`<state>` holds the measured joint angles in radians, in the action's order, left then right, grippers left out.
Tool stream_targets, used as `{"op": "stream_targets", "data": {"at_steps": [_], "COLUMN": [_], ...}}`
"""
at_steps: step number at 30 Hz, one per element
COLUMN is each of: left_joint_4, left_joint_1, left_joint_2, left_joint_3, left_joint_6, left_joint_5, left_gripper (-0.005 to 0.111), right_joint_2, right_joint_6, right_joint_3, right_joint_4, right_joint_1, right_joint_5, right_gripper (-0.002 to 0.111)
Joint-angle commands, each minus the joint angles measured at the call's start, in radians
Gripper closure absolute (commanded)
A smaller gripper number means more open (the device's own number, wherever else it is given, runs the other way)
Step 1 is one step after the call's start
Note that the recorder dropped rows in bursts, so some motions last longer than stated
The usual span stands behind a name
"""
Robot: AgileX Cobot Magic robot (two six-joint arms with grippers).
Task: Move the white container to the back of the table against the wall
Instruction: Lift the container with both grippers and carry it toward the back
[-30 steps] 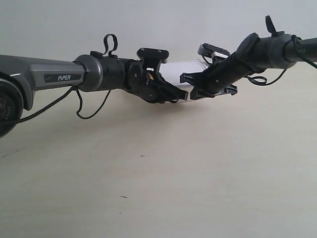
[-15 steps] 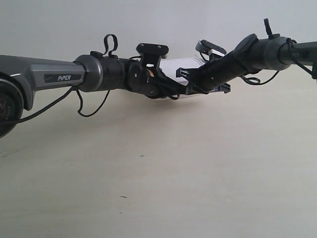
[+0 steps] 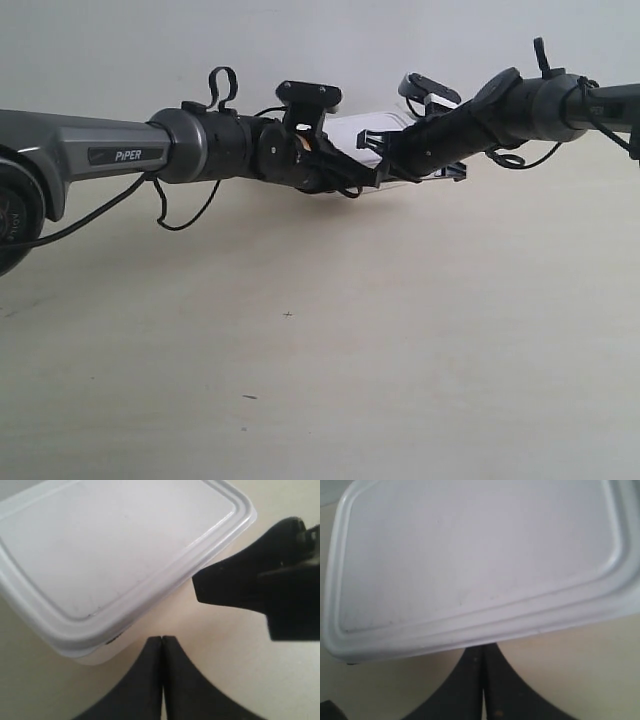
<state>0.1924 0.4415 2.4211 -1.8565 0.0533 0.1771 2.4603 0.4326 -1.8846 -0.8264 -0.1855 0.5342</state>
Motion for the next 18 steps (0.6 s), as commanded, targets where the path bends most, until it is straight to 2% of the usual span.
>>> {"op": "stream_targets", "data": {"at_steps": [1, 18], "left_joint_4": [-0.003, -0.003], "left_joint_1": [-0.003, -0.003], "left_joint_2": [-0.030, -0.035], "left_joint_3": [-0.007, -0.007], "left_joint_6": [0.030, 0.047], "left_joint_5": [0.038, 0.085], "left_gripper": [0.107, 0.107], "right_joint_2": [-0.002, 0.012], "right_joint_6": [0.012, 0.013], "right_joint_3": [-0.007, -0.007], "right_joint_4": [-0.021, -0.041], "right_joint_1": [-0.002, -0.059], "right_joint_5": [-0.024, -0.119], "right_gripper": [0.108, 0.108]}}
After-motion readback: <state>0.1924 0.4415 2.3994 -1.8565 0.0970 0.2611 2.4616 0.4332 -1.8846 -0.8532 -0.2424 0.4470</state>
